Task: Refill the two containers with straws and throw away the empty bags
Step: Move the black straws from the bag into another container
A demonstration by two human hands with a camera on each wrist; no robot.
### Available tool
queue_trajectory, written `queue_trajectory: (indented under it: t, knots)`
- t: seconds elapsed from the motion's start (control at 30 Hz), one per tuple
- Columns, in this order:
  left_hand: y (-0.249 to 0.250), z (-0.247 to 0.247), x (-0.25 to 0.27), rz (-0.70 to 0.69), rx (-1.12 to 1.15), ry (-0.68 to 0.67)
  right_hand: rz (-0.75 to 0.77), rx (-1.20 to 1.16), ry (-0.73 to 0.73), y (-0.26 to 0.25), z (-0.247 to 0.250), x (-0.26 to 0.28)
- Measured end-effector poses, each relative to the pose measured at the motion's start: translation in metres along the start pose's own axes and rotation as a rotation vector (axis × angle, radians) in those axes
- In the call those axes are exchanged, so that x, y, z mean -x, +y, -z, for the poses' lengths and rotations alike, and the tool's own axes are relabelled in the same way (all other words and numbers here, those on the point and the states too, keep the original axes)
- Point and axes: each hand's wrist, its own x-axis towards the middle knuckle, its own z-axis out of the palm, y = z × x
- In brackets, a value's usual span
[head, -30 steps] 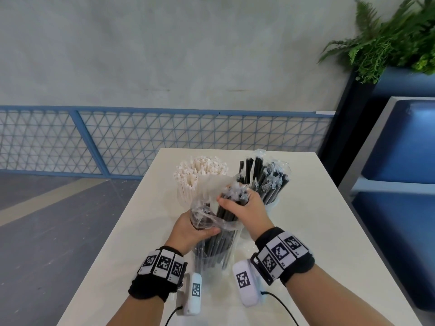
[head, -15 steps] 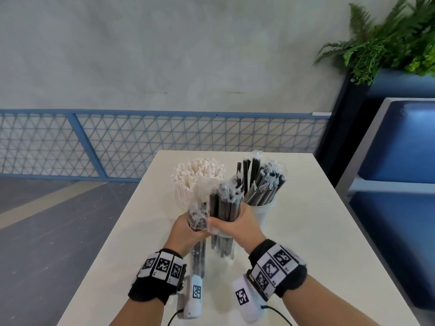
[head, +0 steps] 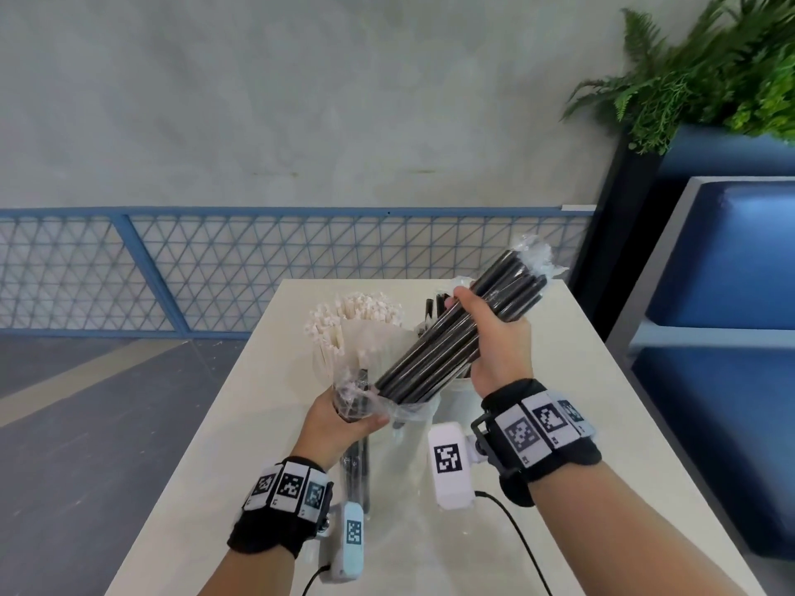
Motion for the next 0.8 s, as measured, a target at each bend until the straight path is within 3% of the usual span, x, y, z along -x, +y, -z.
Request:
queue_trajectory:
  t: [0.2,0.37,0.5,0.6,0.8]
  knots:
    - [-0.002,-0.002,-0.003,0.022,0.018,0.048,0.055,-0.038,0.069,-0.023,0.005,-0.012]
    - [-0.006,0.001,-0.004,0.002,0.027,0.087,0.245,-0.026,0.144,-0.043,0.000,-0.021]
    - [-0.005,0.002,-0.004,0.006,0.047,0.091,0.357,0.216,0.164,-0.039,-0.005,-0.029]
    - [-0.005,0.002,-0.004,0.018,0.063,0.084,0.386,0.427,0.099,-0.020,-0.004,-0.030]
    - [-0.009,0.006,-0.002,0.014,0.079,0.066,0.220,0.775,0.035,0.025,0.008,-0.032]
